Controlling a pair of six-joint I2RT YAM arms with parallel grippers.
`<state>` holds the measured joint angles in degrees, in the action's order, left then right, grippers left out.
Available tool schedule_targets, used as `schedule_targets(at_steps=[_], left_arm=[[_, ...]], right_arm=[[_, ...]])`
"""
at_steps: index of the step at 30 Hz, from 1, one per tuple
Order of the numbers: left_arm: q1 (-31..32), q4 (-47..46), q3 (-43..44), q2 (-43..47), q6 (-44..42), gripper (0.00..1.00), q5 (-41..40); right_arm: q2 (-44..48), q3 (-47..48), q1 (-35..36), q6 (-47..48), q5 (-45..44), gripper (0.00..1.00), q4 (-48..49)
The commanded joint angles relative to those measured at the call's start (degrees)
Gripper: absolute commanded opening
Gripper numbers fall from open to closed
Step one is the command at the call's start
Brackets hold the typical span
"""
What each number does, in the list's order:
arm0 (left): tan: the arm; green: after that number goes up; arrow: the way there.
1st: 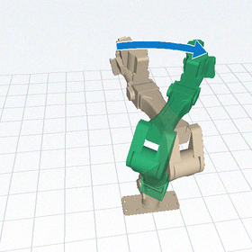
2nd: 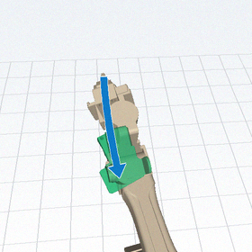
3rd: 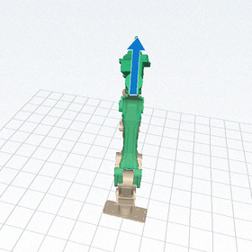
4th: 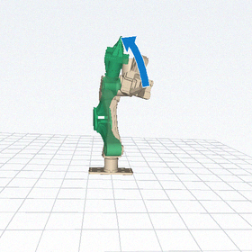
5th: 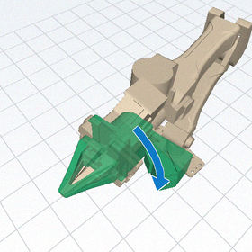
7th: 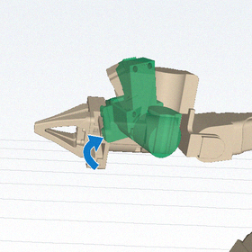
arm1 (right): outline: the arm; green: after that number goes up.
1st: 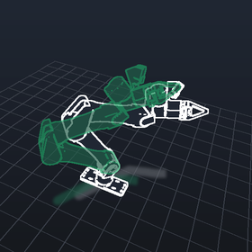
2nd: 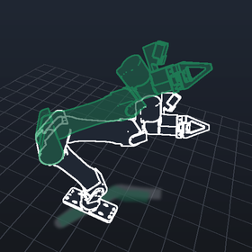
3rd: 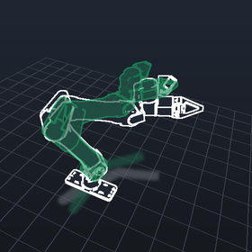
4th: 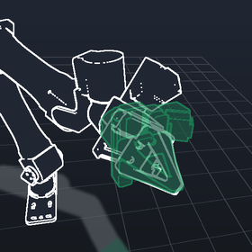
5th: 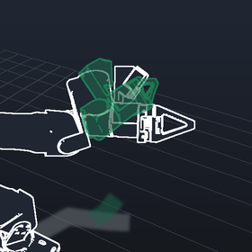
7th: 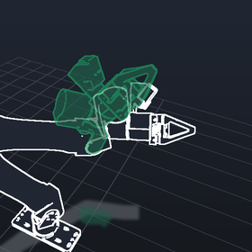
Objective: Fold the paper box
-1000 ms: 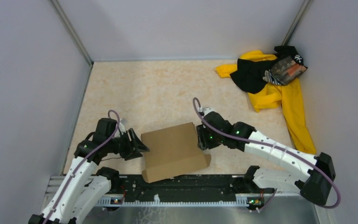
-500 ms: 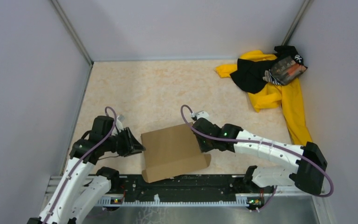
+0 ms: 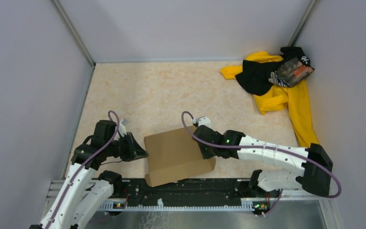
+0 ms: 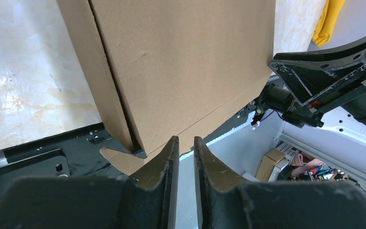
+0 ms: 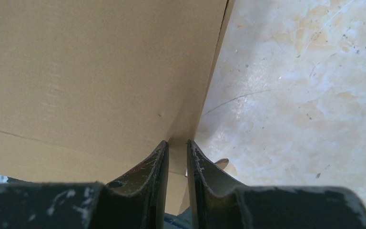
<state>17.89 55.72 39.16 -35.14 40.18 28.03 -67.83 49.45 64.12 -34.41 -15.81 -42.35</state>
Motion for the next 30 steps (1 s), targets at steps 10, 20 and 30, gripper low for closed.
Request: schedule_targets(at_steps=[10, 20, 30], left_arm=[[0.3, -2.7, -1.5, -2.5, -2.7, 0.29, 1.0], [15.1, -7.6, 1.1, -12.9, -0.2, 0.31, -10.0], [26.7, -4.8, 0.2, -11.9, 7.9, 0.32, -19.7]], right_arm=[[-1.7, -6.2, 1.1, -5.2, 1.3, 0.20, 5.7], [-2.1, -6.1, 1.1, -5.4, 0.9, 0.21, 5.4], [-1.6, -6.7, 1.1, -6.0, 1.0, 0.21, 5.4]])
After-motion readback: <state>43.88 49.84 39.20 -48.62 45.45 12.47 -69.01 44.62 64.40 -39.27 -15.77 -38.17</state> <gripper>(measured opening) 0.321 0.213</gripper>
